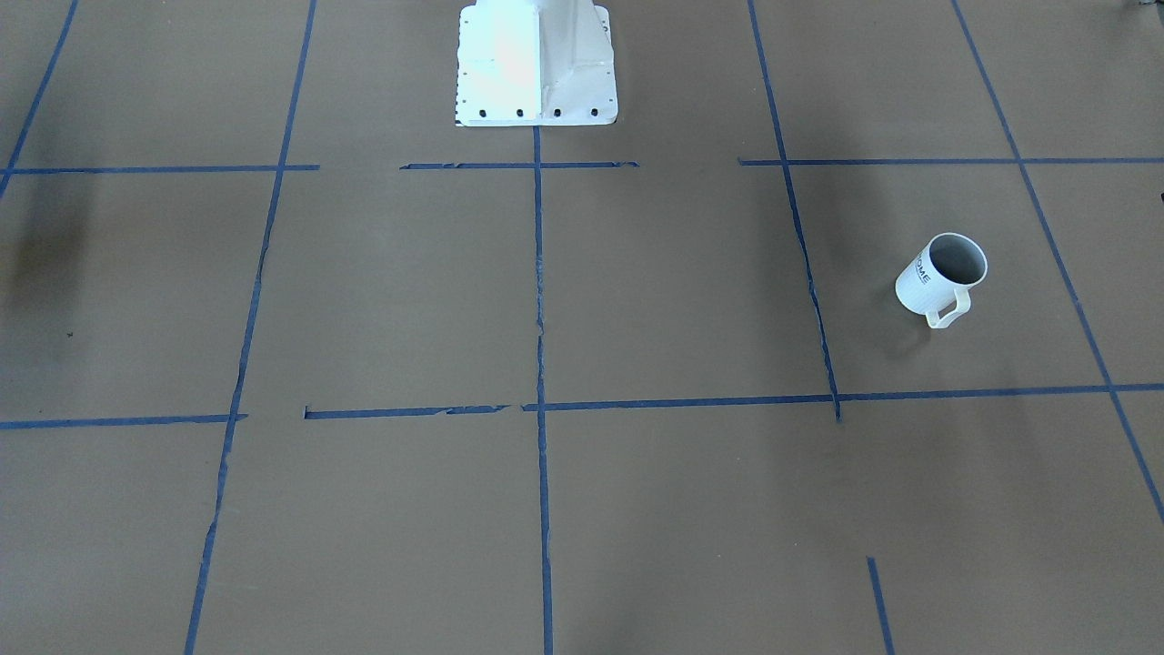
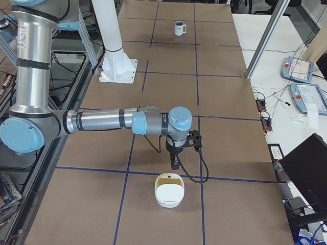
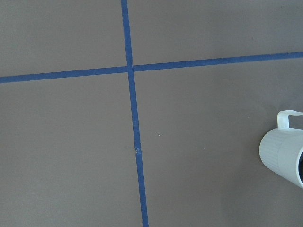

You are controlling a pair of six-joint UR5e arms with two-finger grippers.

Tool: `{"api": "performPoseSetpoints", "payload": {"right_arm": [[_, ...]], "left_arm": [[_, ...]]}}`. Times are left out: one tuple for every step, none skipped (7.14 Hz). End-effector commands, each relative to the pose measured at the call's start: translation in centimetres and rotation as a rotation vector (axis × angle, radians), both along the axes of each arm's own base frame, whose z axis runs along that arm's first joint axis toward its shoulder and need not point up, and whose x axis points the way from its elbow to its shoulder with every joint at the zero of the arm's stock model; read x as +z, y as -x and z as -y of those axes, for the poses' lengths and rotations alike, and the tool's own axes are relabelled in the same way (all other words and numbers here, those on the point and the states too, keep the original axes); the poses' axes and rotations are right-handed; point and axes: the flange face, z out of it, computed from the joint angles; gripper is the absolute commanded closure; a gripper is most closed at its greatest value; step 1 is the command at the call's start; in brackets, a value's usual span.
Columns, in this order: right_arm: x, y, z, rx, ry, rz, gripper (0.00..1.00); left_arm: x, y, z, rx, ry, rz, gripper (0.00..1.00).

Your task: Left arm hands cup to right arm to dump lemon

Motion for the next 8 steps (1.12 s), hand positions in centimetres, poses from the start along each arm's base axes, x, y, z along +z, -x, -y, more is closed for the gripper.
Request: {"api": "performPoseSetpoints", "payload": {"right_arm": [[0.1, 0.0, 0.0, 0.0, 0.002, 0.0, 0.0], [0.0, 0.0, 0.0, 0.0, 0.0, 0.0, 0.0], [0.0, 0.0, 0.2, 0.0, -0.001, -0.001, 0.0], [-0.1, 0.0, 0.3, 0.0, -0.004, -0.002, 0.0], [-0.4, 0.0, 0.5, 0.0, -0.01, -0.002, 0.0], [-0.6, 0.0, 0.6, 0.001, -0.012, -0.002, 0.0], [-0.7, 0.0, 0.5, 0.004, -0.012, -0.002, 0.0], [-0.9, 0.0, 0.6, 0.007, -0.013, -0.002, 0.0]], "left_arm": [[0.1, 0.0, -0.1, 0.0, 0.001, -0.001, 0.0], [0.0, -0.1, 0.0, 0.002, 0.0, -0.001, 0.0], [-0.1, -0.1, 0.0, 0.003, -0.002, 0.001, 0.0], [-0.2, -0.3, 0.1, 0.008, -0.003, 0.002, 0.0], [-1.3, -0.5, 1.0, 0.003, -0.022, -0.002, 0.0], [-1.9, -0.5, 1.7, 0.006, -0.038, -0.003, 0.0], [-4.3, -0.3, 4.2, -0.001, -0.097, 0.031, 0.0], [-3.8, -0.2, 4.6, -0.003, -0.088, 0.059, 0.0]]}}
